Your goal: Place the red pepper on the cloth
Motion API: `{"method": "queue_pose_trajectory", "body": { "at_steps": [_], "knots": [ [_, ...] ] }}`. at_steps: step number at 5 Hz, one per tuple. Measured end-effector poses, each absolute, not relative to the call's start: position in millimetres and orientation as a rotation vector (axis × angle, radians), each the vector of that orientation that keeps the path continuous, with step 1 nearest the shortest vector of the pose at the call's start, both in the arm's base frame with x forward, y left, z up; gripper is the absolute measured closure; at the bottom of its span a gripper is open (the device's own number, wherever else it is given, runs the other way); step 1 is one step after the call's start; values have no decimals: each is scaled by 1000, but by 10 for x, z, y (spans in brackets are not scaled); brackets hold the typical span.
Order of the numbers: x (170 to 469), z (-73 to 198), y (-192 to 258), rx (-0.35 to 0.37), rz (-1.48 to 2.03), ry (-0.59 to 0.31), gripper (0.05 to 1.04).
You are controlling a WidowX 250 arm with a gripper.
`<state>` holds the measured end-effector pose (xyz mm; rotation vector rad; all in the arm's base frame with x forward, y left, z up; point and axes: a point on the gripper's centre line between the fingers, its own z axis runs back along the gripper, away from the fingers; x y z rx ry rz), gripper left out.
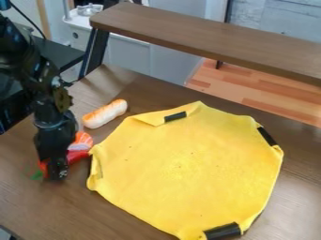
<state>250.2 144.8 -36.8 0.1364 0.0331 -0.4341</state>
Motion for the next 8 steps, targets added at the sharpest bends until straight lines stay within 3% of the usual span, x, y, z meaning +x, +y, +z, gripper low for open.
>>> {"method": "queue_pose_trajectory", "body": {
  "at_steps": [1,3,4,6,7,8],
  "knots": [
    [2408,-333,1407,115,-423,68,562],
    [2328,148,1266,104,-302,120,562],
    [2464,282,1160,134,-194,145,562],
    [2738,17,1001,93,8,202,562],
    [2913,-73,956,54,46,147,562],
    [3060,-75,909,24,95,97,490]
  ]
}}
